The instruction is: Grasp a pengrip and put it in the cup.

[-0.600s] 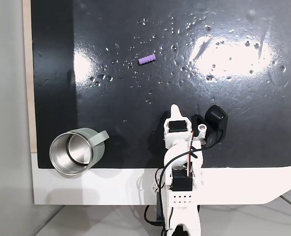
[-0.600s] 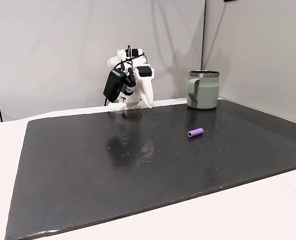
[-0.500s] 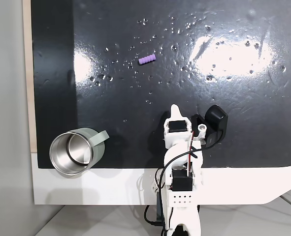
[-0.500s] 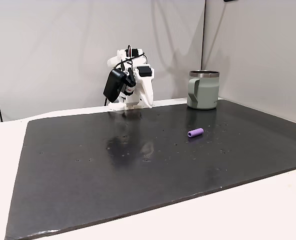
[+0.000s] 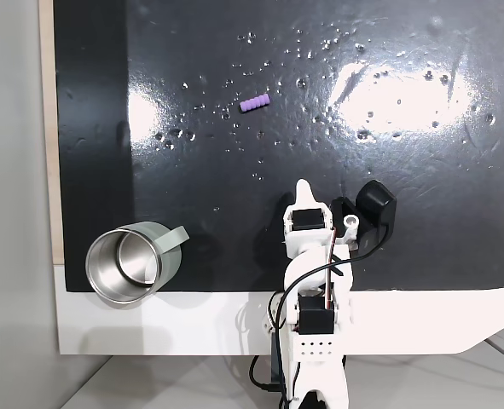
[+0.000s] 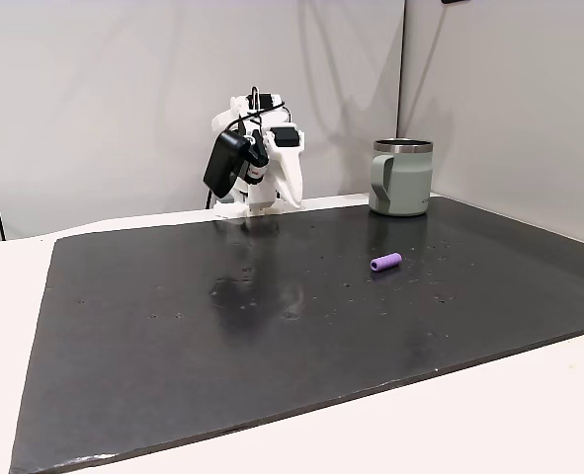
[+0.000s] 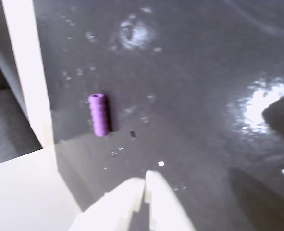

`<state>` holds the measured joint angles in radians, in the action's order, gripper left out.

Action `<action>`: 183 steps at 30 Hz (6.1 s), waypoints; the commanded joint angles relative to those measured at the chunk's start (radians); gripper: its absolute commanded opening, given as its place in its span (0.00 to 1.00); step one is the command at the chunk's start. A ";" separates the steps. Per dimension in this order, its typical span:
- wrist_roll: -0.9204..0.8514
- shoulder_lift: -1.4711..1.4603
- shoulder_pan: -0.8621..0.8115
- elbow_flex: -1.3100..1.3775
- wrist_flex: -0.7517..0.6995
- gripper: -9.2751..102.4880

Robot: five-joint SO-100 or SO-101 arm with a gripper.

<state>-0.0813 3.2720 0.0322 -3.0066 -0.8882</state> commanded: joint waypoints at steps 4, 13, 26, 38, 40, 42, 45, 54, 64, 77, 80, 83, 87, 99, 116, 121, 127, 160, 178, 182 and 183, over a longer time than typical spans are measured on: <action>-0.014 -0.321 0.052 0.396 -0.008 0.08; 0.018 -0.891 0.101 0.928 -0.123 0.08; 0.160 -1.445 0.156 1.442 -0.331 0.22; 0.207 -1.786 0.193 1.614 -0.336 0.30; 0.209 -1.827 0.201 1.628 -0.336 0.30; 0.209 -1.868 0.204 1.643 -0.333 0.31; 0.206 -1.930 0.207 1.660 -0.316 0.31; 0.189 -2.052 0.229 1.709 -0.278 0.31; 0.156 -2.148 0.206 1.753 -0.242 0.30; 0.106 -2.244 0.184 1.812 -0.190 0.24; 0.087 -2.250 0.198 1.815 -0.173 0.22; 0.081 -2.255 0.210 1.819 -0.163 0.20; 0.081 -2.256 0.219 1.821 -0.161 0.14; 0.091 -2.169 0.227 1.875 -0.275 0.08; 0.100 -1.686 0.382 1.816 -0.620 0.08; 0.100 -1.621 0.514 1.822 -0.661 0.08; 0.026 -1.586 0.664 1.805 -0.664 0.08; -0.265 -1.666 1.213 1.812 -0.692 0.08; -0.261 -1.666 1.209 1.833 -0.703 0.37; -0.261 -1.666 1.209 1.836 -0.712 0.37; -0.261 -1.666 1.210 1.836 -0.715 0.37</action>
<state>-0.3344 1.5815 1.2425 -1.2303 -1.5938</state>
